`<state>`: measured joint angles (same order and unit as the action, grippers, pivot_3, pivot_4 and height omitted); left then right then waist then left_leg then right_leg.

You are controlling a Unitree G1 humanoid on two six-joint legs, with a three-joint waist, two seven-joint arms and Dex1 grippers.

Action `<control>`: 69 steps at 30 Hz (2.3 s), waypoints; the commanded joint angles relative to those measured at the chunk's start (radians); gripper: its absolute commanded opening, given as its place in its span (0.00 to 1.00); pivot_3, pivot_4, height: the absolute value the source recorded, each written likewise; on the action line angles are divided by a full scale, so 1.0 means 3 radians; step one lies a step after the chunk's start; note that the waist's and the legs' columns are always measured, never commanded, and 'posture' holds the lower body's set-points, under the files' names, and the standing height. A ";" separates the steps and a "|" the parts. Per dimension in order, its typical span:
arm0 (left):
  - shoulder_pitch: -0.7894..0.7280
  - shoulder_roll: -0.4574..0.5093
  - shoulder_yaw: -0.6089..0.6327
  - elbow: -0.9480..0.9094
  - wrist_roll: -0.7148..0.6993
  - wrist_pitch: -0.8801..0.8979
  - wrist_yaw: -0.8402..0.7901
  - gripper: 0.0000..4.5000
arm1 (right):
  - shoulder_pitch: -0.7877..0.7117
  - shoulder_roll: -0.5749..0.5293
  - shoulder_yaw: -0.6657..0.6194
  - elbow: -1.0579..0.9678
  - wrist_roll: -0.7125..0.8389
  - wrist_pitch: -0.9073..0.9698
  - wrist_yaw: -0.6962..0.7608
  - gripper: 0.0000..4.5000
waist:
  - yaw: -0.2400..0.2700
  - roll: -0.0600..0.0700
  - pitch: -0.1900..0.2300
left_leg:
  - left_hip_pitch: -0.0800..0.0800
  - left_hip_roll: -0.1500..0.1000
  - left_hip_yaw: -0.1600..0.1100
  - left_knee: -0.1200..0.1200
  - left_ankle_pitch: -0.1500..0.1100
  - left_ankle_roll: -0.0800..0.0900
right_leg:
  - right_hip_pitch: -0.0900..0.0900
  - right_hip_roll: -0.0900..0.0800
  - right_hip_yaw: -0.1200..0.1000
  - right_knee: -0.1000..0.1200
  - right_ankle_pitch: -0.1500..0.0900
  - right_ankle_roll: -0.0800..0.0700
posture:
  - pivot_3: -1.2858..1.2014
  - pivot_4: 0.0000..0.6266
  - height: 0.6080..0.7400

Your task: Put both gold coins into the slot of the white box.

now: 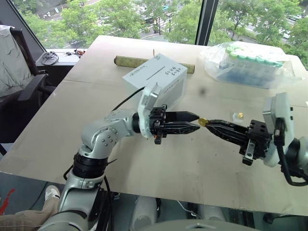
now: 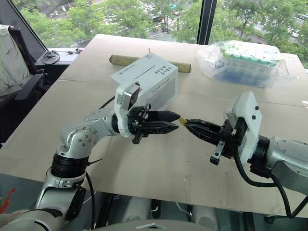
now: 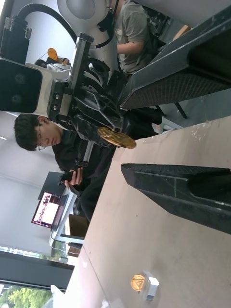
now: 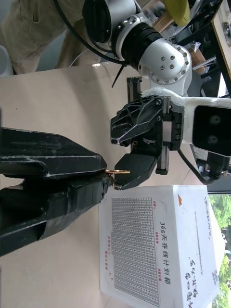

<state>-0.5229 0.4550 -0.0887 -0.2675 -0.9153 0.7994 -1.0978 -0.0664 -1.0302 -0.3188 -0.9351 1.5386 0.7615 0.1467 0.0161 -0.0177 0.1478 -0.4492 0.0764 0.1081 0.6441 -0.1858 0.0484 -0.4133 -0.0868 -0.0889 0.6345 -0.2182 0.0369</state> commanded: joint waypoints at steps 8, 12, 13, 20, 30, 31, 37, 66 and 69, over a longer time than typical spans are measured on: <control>-0.0042 -0.0064 -0.0023 -0.0034 0.0043 -0.0088 -0.0095 0.39 | 0.0006 -0.0068 0.0006 -0.0103 0.0081 -0.0159 -0.0010 0.00 | -0.0002 0.0000 0.0000 | 0.0000 0.0000 0.0000 0.0001 0.0000 0.0000 | 0.0000 -0.0001 0.0000 0.0000 -0.0003 0.0006 | 0.52 0.24 1.00; -0.0054 -0.0097 -0.0040 -0.0054 0.0041 -0.0079 -0.0082 0.39 | -0.0003 -0.0091 0.0039 -0.0107 0.0086 -0.0178 -0.0008 0.00 | -0.0001 0.0000 0.0000 | 0.0000 0.0000 0.0000 0.0001 0.0000 0.0000 | 0.0000 -0.0001 0.0000 0.0000 -0.0004 0.0006 | 0.52 0.24 1.00; -0.0057 -0.0106 -0.0042 -0.0058 0.0040 -0.0076 -0.0077 0.39 | -0.0003 -0.0093 0.0045 -0.0109 0.0084 -0.0182 -0.0010 0.00 | -0.0001 0.0000 0.0000 | 0.0000 0.0000 0.0000 0.0001 0.0000 0.0000 | 0.0000 -0.0001 0.0000 0.0000 -0.0004 0.0006 | 0.52 0.24 1.00; -0.0041 -0.0106 -0.0048 -0.0057 0.0003 -0.0039 -0.0103 0.10 | 0.0014 -0.0104 0.0074 -0.0131 0.0080 -0.0198 -0.0028 0.00 | -0.0002 0.0000 0.0000 | 0.0000 0.0000 0.0000 0.0002 0.0000 0.0000 | 0.0000 -0.0001 0.0000 0.0000 -0.0004 0.0006 | 0.52 0.24 1.00; -0.0036 -0.0121 -0.0034 -0.0062 -0.0020 -0.0018 -0.0112 0.02 | 0.0034 -0.0085 0.0120 -0.0166 0.0111 -0.0232 -0.0043 0.00 | -0.0001 0.0000 0.0000 | 0.0000 0.0000 -0.0001 0.0001 0.0000 0.0000 | 0.0000 -0.0001 0.0000 0.0000 -0.0005 0.0009 | 0.52 0.24 1.00; -0.0033 -0.0127 -0.0029 -0.0060 -0.0022 -0.0020 -0.0106 0.02 | 0.0039 -0.0069 0.0125 -0.0167 0.0083 -0.0240 -0.0034 0.00 | -0.0001 0.0000 0.0000 | 0.0000 0.0000 0.0000 0.0001 0.0000 0.0000 | 0.0000 -0.0001 0.0000 0.0000 -0.0005 0.0009 | 0.52 0.24 1.00; -0.0020 -0.0159 0.0062 -0.0046 -0.0071 0.0014 -0.0031 0.00 | 0.0125 -0.0005 0.0053 -0.0073 0.0011 -0.0293 0.0030 0.50 | -0.0002 -0.0001 0.0001 | -0.0001 0.0000 -0.0001 0.0002 0.0000 0.0001 | 0.0000 -0.0001 0.0000 -0.0001 -0.0006 0.0010 | 0.52 0.24 1.00; -0.2119 0.1044 0.0147 0.1162 0.0760 0.1551 0.1842 0.00 | -0.0376 -0.0141 -0.0248 0.0378 -0.1238 -0.0350 0.0981 0.99 | 0.0012 -0.0022 0.0017 | -0.0005 -0.0006 -0.0009 -0.0003 -0.0001 0.0000 | -0.0001 -0.0001 -0.0005 -0.0002 -0.0008 0.0013 | 0.52 0.24 1.00; -0.2271 0.1141 -0.0097 0.1619 0.0916 0.1453 0.1393 0.00 | -0.0290 -0.0109 -0.0279 0.0299 -0.1282 -0.0344 0.0973 0.99 | 0.0005 -0.0025 0.0022 | -0.0006 -0.0006 -0.0010 -0.0005 -0.0001 0.0000 | -0.0003 -0.0001 -0.0007 -0.0001 -0.0008 0.0013 | 0.52 0.24 1.00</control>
<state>-1.1549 0.7643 -0.1074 0.1756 -0.6691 1.2587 -0.6046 -0.1585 -1.0703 -0.3789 -0.8136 1.1616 0.6673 0.4339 0.0176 -0.0251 0.1545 -0.4511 0.0745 0.1050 0.6425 -0.1861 0.0483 -0.4143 -0.0872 -0.0914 0.6344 -0.2204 0.0406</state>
